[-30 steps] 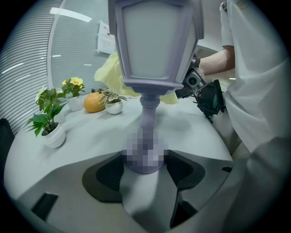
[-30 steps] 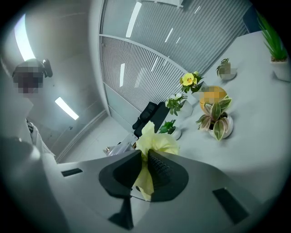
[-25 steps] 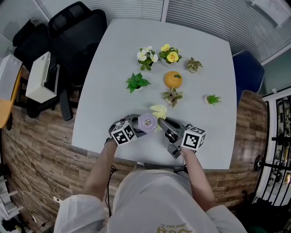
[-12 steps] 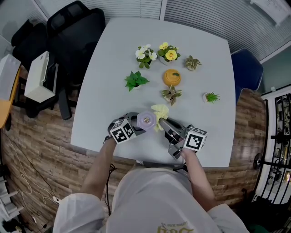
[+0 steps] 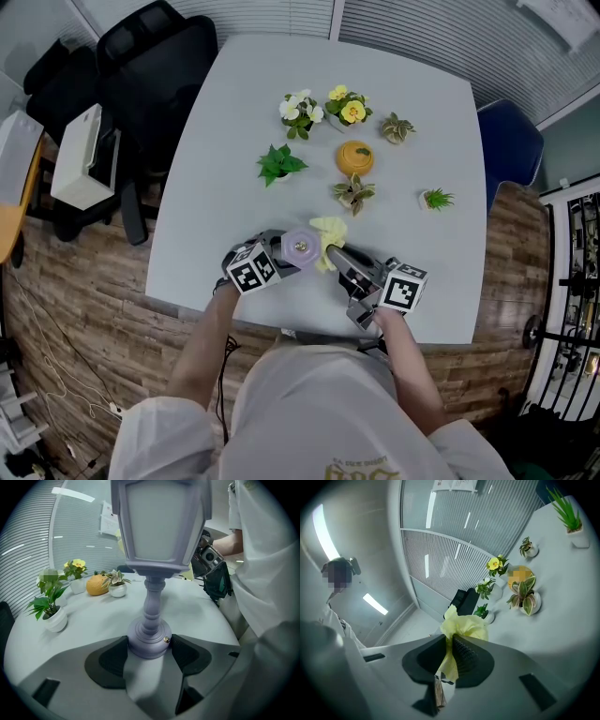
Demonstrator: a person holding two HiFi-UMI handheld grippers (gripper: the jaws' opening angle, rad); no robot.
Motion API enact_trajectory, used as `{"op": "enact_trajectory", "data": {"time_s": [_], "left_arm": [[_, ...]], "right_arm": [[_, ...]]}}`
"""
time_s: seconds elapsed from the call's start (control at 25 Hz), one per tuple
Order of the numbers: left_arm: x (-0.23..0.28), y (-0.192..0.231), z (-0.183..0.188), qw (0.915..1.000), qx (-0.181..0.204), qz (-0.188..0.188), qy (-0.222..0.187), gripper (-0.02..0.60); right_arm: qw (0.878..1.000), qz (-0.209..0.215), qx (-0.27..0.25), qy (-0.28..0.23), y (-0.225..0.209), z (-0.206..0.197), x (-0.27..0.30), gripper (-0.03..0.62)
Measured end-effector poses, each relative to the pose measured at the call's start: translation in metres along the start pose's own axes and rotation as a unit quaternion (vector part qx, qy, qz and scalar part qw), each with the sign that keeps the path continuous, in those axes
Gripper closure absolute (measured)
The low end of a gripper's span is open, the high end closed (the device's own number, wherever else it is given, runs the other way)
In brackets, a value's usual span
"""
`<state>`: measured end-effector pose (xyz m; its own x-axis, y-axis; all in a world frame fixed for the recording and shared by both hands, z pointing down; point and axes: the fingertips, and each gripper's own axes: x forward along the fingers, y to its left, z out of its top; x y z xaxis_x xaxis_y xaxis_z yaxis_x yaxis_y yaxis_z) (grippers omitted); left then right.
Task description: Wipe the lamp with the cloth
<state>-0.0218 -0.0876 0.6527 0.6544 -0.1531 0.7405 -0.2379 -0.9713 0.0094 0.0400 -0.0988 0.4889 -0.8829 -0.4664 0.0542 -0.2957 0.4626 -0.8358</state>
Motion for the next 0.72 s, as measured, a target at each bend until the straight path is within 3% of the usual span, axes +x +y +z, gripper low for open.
{"op": "enact_trajectory", "data": {"time_s": [0.72], "left_arm": [[0.002, 0.001, -0.001, 1.0000, -0.004, -0.004, 0.004, 0.284]], "right_arm": [[1.000, -0.016, 0.008, 0.018, -0.015, -0.009, 0.005, 0.540]]}}
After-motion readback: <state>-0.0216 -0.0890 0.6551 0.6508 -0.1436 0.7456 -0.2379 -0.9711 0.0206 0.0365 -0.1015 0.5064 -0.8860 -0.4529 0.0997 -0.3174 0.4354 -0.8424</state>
